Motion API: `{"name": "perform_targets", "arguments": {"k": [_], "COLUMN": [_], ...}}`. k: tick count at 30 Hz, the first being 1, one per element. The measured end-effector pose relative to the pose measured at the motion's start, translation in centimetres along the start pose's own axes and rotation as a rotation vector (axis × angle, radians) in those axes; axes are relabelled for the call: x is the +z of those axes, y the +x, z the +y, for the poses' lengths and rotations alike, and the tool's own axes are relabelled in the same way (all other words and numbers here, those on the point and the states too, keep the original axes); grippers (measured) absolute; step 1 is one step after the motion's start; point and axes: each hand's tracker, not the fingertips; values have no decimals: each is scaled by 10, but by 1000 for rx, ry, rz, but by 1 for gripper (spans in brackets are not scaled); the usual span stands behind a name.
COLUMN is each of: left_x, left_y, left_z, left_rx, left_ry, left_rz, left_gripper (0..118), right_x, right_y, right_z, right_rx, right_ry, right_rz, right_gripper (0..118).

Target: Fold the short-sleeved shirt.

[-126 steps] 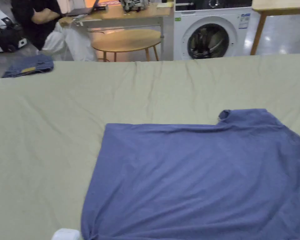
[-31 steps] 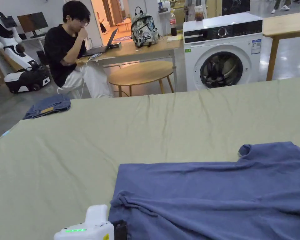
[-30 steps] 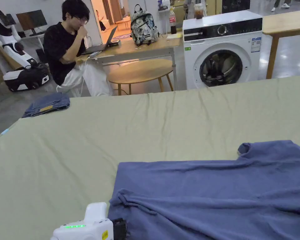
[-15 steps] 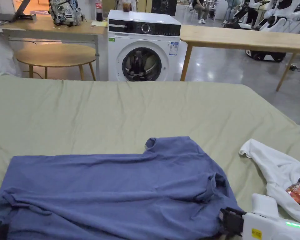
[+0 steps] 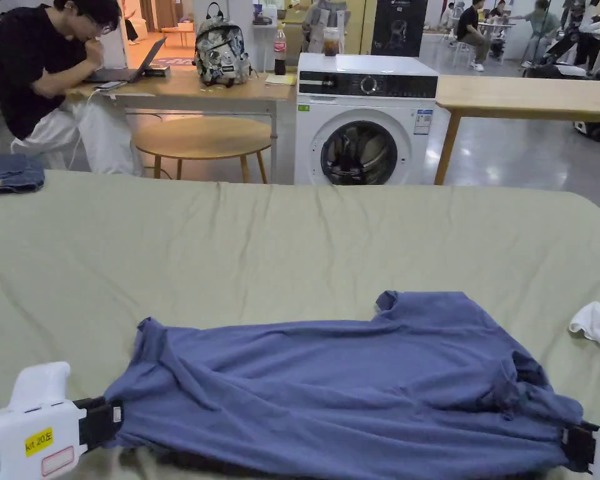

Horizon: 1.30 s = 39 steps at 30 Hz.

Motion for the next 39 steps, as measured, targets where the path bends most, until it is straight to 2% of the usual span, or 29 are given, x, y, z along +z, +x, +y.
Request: {"name": "perform_targets", "arguments": {"k": [1,5,10,13,15,16,17,18,19,21,22,24,26,28,29,31,32,33,34,36,38,39], "left_x": [11,45,76,79,71,67,63,60,63,82,94,118,128,143,151,168,174,180,184,190,186,183], "left_y": [-1,-12,-34,-47,-51,-53,-54,-54,-48,-43,-36,-14,0,17,21,31,39,49,59,80,85,81], "left_z": [-2,-26,-80,-102,-113,-116,-120,-121,-128,-127,-124,-116,-105,-100,-98,-92,-90,-88,-85,-83,-78,-77], "left_rx": [-10,-51,23,41,53,63,78,68,40,-68,-113,-187,-259,-247,-200,-154,-150,-172,-215,-334,-312,-278], "left_ry": [3,-4,-71,-86,-128,-140,-171,-181,-159,-43,29,127,112,104,146,232,264,315,334,421,354,351], "left_rz": [-26,4,-28,-64,-23,-11,44,83,140,182,159,185,185,203,141,-37,-60,-61,-38,89,36,11], "left_gripper": [0,0,0,0,0,0,3,11,22,25,31,39,39,39,39,34,27,12,0,0,0,0], "right_x": [14,55,93,92,86,83,81,84,88,106,118,141,161,174,179,188,190,190,189,185,180,177], "right_y": [-2,7,34,42,43,46,49,45,47,51,50,47,35,21,12,-12,-24,-34,-41,-56,-66,-71], "right_z": [-5,-38,-98,-127,-138,-143,-149,-149,-152,-153,-150,-145,-135,-128,-124,-113,-109,-105,-102,-98,-94,-92], "right_rx": [9,27,-78,-68,-57,-63,-65,-69,-73,-77,-71,-26,46,96,119,165,197,228,256,274,294,285], "right_ry": [44,44,9,-22,-58,-54,-45,-27,6,92,140,223,285,321,330,368,380,371,374,381,353,337], "right_rz": [-7,-9,-7,-15,-27,-21,-30,-70,-89,-71,-54,-37,-55,-28,-11,25,29,39,63,88,170,181], "right_gripper": [5,5,5,5,6,12,26,44,54,54,55,56,56,56,56,53,45,29,4,0,0,0]}}
